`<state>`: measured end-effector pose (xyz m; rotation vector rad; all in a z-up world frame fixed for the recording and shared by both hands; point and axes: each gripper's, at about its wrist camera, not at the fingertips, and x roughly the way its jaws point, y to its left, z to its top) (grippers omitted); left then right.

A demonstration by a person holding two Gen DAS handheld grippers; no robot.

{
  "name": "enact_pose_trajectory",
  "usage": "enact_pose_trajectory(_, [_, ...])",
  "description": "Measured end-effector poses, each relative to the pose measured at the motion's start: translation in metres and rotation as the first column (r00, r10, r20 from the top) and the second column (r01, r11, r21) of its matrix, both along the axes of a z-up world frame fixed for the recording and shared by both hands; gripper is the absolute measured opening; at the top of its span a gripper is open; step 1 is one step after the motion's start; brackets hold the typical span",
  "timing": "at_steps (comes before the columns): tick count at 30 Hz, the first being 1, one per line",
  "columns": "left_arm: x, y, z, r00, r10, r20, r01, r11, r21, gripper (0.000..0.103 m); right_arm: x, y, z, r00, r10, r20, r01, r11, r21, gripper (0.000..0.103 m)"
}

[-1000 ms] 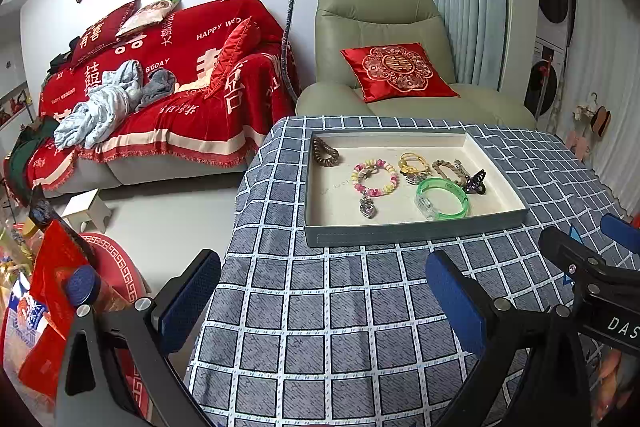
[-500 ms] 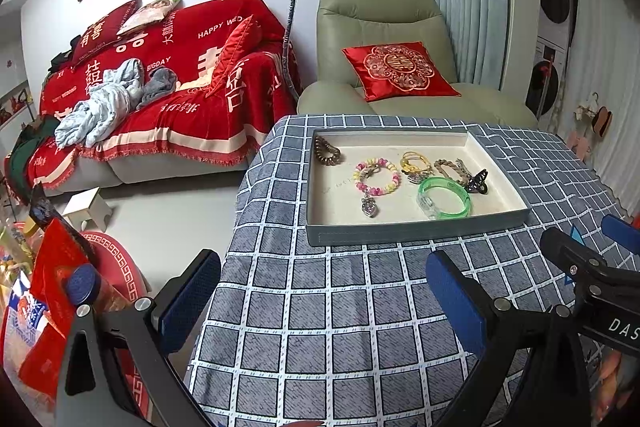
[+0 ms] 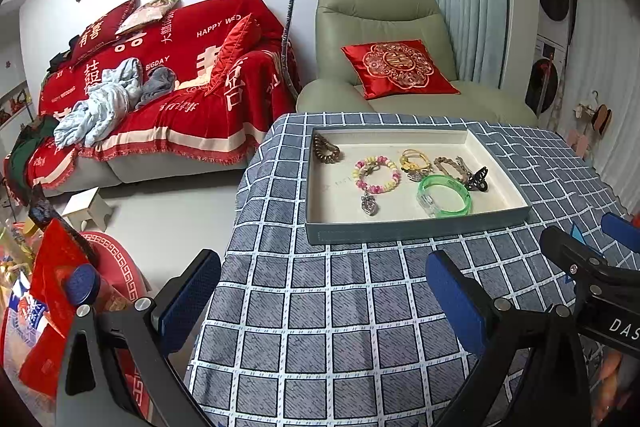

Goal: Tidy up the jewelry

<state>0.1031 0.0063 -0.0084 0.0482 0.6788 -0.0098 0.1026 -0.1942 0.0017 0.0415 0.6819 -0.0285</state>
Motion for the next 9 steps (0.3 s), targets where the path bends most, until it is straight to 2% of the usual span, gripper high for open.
enact_pose_trajectory(9, [-0.0016,-0.0024,-0.0006,1.000,-0.008,0.013,0.008,1.000,0.004,0.103,0.0001,0.0000,0.0003,1.000,0.000,0.000,0.000,1.000,0.000,0.103])
